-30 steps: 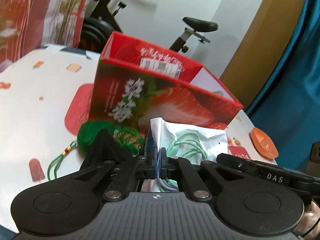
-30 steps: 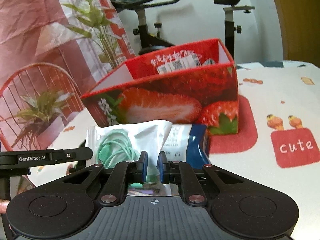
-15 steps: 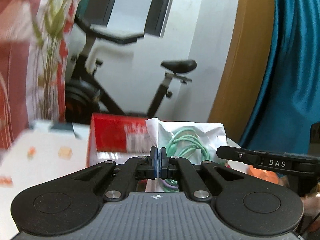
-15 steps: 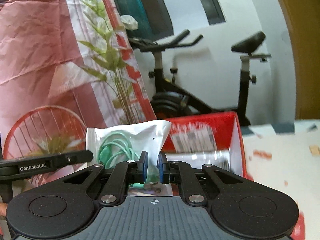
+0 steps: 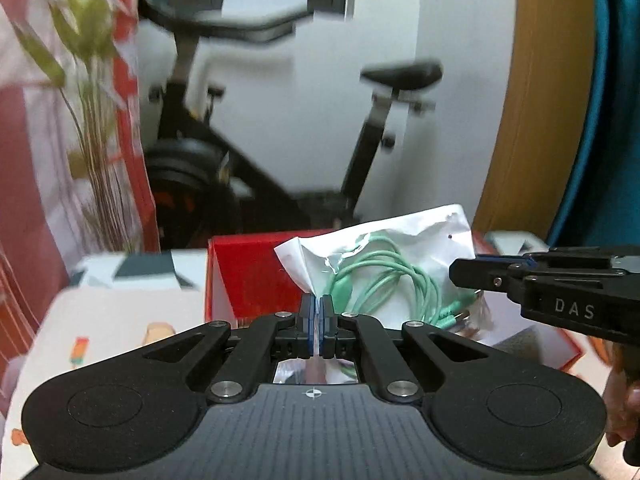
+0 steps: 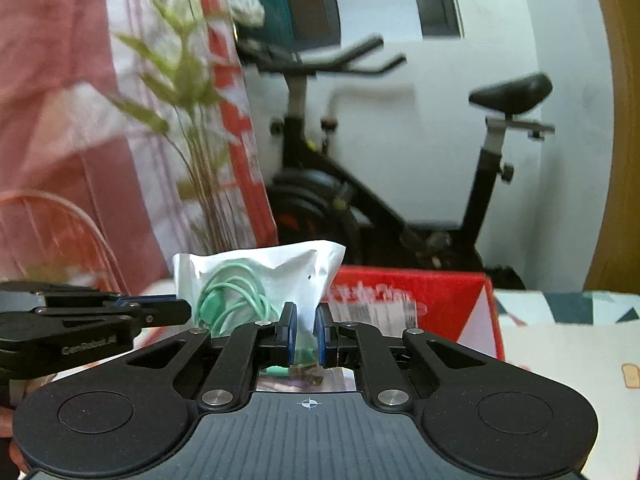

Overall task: Organize soft objects
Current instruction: 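Lift the cable bag with both tools and carry it over the red box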

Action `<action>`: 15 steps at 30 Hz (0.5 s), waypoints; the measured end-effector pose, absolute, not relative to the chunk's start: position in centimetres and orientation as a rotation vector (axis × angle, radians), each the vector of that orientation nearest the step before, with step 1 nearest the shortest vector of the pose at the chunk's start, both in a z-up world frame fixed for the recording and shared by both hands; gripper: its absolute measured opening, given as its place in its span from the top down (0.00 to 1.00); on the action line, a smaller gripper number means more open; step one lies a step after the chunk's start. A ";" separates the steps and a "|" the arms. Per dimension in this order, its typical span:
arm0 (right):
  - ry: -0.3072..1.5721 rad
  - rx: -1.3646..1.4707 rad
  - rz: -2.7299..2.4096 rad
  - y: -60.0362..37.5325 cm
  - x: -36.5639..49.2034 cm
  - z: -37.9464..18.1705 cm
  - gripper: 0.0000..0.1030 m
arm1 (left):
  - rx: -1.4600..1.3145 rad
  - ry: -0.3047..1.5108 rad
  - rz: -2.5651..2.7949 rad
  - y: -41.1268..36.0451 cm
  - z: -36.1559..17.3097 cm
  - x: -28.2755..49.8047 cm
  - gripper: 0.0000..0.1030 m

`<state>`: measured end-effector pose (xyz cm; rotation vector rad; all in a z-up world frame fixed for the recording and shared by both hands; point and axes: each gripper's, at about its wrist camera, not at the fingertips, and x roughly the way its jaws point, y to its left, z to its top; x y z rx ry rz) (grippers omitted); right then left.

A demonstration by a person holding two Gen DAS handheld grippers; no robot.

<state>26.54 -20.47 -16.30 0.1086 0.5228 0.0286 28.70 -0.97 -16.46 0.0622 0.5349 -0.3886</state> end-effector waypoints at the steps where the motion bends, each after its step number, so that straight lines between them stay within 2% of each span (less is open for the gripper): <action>1: 0.546 0.103 0.024 -20.4 27.2 -16.9 0.91 | 0.068 0.567 -0.390 -1.1 -17.0 29.5 0.97; 10: 0.731 0.184 -0.035 -22.0 30.3 -22.2 0.91 | 0.100 0.739 -0.427 -1.0 -21.1 33.1 0.96; 15: 0.814 0.154 -0.041 -21.9 31.1 -23.1 0.91 | 0.124 0.786 -0.438 -1.3 -22.1 33.4 0.96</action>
